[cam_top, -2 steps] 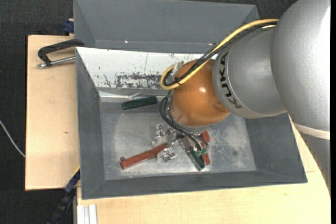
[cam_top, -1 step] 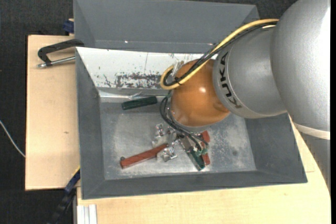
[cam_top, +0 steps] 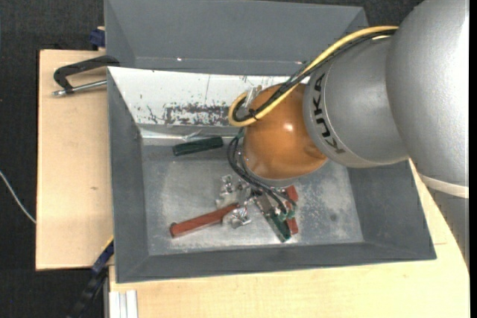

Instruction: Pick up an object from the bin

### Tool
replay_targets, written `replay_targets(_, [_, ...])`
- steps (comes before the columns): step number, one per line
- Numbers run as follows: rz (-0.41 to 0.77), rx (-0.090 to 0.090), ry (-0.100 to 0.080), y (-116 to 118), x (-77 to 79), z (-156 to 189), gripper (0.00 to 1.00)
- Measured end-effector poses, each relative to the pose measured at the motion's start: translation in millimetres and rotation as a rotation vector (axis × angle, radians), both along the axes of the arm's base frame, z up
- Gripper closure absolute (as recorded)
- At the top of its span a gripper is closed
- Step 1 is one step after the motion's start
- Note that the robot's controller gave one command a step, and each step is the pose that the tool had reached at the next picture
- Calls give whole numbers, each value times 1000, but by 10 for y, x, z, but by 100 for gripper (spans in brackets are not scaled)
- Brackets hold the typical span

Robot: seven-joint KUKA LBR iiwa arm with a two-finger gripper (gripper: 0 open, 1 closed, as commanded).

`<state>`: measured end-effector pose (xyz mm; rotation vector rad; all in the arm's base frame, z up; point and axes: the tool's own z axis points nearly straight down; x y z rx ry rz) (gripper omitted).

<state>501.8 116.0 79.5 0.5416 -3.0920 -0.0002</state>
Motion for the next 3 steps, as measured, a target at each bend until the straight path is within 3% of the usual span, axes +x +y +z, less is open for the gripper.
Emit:
replay_targets(2, [0, 3, -8, 9, 15, 113, 100])
replay_targets(3, [0, 2, -3, 8, 2, 167, 100])
